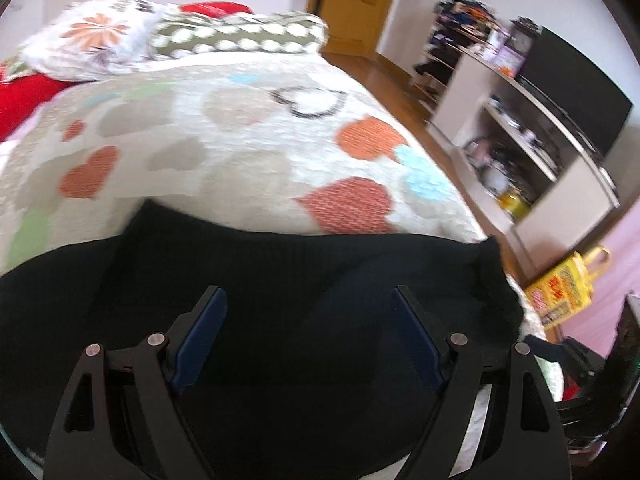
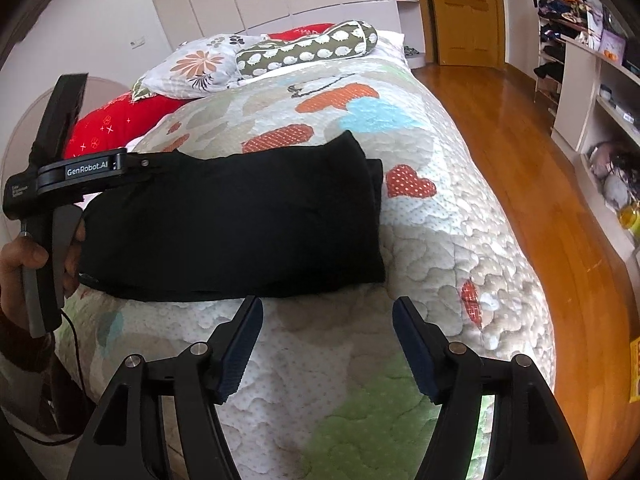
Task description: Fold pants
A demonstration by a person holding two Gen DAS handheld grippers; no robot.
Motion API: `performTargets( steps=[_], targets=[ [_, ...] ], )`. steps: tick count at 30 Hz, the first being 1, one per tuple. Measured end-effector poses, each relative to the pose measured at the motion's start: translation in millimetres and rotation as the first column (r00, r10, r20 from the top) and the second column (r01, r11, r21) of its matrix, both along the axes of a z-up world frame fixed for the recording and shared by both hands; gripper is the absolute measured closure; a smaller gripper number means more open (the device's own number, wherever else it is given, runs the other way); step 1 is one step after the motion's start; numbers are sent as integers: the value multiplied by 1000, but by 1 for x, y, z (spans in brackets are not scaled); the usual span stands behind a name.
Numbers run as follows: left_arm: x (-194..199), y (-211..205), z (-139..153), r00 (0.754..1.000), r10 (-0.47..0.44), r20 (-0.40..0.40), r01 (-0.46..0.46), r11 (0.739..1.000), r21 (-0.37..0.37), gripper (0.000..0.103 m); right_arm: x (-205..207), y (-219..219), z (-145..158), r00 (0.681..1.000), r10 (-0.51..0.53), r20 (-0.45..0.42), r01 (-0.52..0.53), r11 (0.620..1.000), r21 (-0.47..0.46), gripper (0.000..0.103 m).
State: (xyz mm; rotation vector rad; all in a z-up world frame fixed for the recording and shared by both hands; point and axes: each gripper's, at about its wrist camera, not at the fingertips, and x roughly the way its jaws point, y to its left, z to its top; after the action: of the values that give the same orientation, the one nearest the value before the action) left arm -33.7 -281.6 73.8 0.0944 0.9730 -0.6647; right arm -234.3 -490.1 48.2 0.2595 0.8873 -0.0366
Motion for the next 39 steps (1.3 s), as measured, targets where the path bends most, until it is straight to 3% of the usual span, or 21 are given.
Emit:
performTargets(
  steps=[4,9,12,18,23,26,27,28,30,33,39],
  targets=[
    [4,-24,-5,992,-95,-80,92,995,-43,19,0,-4,-5,1000,-9,6,8,1000,28,32],
    [3,-58,-3,974,-209,-84,206,978,-37,19,2,-9,-9,999,-19,34,16,997,79,28],
    [-1,-82,-5,954,-291,-78,289,957,-28,19,6,-7,-12,998,-16,52,11,995,100,25],
    [-3,-132,-19,910,-411,-53,414,908,67,19,12,-9,-19,994,-49,102,30,983,180,21],
    [1,-156,-29,877,-472,-87,477,877,58,19,17,-14,-21,986,-102,132,64,962,264,21],
    [-1,-160,-31,871,-486,-67,489,871,47,18,22,-17,-22,982,-136,133,92,950,298,37],
    [-2,-161,-32,871,-487,-61,490,871,44,18,24,-18,-23,981,-149,126,105,948,300,60],
    [-3,-161,-32,871,-488,-53,490,871,45,18,26,-20,-25,980,-162,116,119,944,309,72],
    [-4,-161,-32,874,-484,-40,486,873,45,19,29,-22,-26,978,-170,123,119,932,344,79],
    [-2,-152,-23,883,-466,-56,467,884,11,20,28,-14,-12,976,-151,157,97,947,308,82],
    [20,-85,26,944,-328,-26,325,943,-75,20,34,16,39,964,-42,263,0,987,160,83]
  ],
)
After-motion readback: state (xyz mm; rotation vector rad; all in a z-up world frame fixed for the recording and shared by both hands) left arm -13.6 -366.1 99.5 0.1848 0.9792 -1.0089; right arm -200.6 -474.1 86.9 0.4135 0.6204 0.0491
